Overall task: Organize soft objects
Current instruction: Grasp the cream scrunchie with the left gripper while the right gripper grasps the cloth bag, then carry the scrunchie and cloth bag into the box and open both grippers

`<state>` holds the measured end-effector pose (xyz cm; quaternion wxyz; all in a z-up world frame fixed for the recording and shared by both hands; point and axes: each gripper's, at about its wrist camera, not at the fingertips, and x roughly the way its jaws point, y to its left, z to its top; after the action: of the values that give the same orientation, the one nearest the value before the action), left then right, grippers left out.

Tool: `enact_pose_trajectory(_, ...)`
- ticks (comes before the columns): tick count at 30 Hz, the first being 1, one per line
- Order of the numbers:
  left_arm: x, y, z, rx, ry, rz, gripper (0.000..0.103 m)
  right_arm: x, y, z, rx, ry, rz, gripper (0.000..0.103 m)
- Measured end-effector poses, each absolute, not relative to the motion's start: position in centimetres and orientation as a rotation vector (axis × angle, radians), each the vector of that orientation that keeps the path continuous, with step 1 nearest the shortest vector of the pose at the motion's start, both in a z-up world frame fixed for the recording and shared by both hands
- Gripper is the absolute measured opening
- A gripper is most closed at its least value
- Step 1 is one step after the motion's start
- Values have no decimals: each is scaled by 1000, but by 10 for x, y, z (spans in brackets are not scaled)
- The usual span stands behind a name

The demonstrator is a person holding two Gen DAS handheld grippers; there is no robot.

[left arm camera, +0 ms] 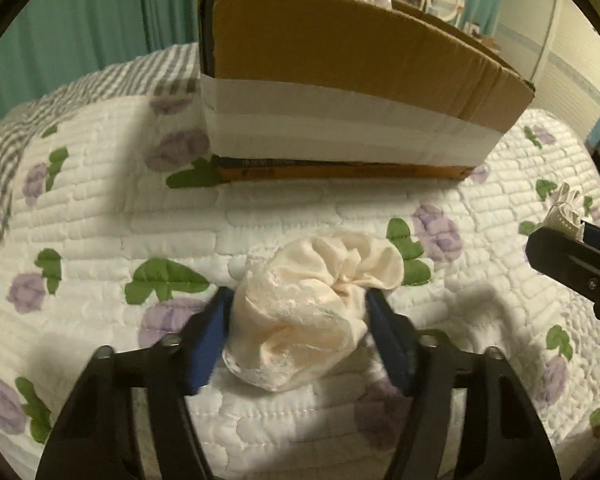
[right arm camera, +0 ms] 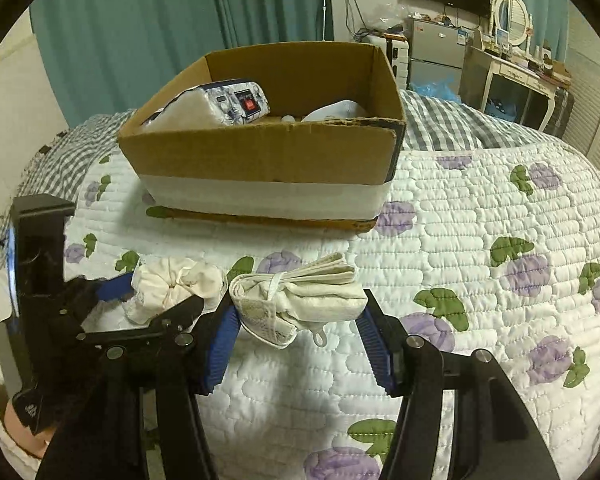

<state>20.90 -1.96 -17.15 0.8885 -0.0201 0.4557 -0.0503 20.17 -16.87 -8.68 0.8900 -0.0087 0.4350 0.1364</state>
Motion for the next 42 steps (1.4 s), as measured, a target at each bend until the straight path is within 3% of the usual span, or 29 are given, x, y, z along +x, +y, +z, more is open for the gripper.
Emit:
enact_pose_trajectory(2,207,-21,-171,-39,938,-113,41,201,-168,-87,-22,901,288,57)
enact_pose_trajectory(8,199,-26,-167,-10,925,-116,25,196,-169,-85,-21,893,277,57)
enact_pose_trajectory(21,154,-30,-102,8,792,-158,25,165,-183,-60,22,832,271,57)
enact_pose_trajectory(32,113,-36,6,100,576,-200,29,131,-201,36,27,655,302,57)
enact_pose_trajectory(42,175,-31,50,110,507,-199,30,174,-187,105,-45,540,339,57)
